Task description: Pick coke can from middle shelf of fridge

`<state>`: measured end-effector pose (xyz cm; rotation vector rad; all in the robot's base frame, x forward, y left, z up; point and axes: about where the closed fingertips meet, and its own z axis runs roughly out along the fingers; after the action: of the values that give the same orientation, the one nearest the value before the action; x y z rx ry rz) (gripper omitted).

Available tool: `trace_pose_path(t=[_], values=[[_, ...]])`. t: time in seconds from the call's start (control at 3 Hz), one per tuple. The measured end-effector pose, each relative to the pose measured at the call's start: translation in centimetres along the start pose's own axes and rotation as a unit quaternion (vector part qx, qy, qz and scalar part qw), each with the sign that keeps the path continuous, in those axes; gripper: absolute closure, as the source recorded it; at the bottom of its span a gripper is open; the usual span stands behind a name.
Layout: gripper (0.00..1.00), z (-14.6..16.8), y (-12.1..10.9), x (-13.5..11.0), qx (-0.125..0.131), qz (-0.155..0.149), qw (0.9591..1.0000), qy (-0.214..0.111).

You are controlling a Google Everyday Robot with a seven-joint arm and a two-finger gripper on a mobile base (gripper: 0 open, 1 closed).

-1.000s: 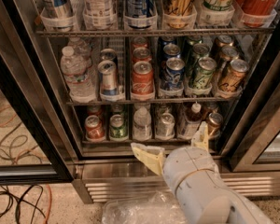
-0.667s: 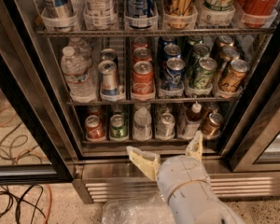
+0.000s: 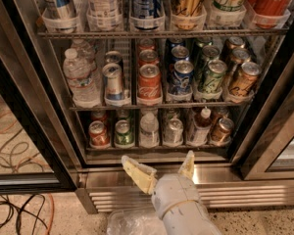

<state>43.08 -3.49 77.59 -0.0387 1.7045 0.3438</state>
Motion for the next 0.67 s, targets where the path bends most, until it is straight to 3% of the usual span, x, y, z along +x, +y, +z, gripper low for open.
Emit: trace_pose_path(t=[0.33,0.67], values=[[0.0,1.95,0.35,0.46,-0.032,0.045,0.9973,-0.049],[0.0,2.19,0.29,1.33,-0.039,0.064,0.9956,-0.055]])
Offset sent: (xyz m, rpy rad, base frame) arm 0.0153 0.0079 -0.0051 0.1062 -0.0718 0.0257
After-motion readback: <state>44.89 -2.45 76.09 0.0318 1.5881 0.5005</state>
